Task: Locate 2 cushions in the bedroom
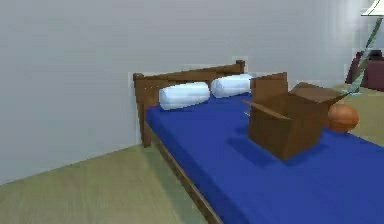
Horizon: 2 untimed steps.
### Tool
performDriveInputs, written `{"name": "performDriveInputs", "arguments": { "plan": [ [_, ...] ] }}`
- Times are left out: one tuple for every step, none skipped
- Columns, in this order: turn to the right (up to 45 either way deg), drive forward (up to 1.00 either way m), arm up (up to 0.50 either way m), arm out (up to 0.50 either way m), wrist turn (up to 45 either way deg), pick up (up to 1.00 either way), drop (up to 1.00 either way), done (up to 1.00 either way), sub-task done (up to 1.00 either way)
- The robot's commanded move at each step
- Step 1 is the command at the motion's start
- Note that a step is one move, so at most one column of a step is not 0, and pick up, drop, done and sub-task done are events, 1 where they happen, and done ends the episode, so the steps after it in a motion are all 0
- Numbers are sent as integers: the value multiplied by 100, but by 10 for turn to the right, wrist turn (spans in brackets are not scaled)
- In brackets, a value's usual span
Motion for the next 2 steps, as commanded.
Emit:
{"name": "performDriveInputs", "arguments": {
  "plan": [
    [-300,0,0,0,0,0,0,0,0],
    [0,100,0,0,0,0,0,0,0]
  ]
}}
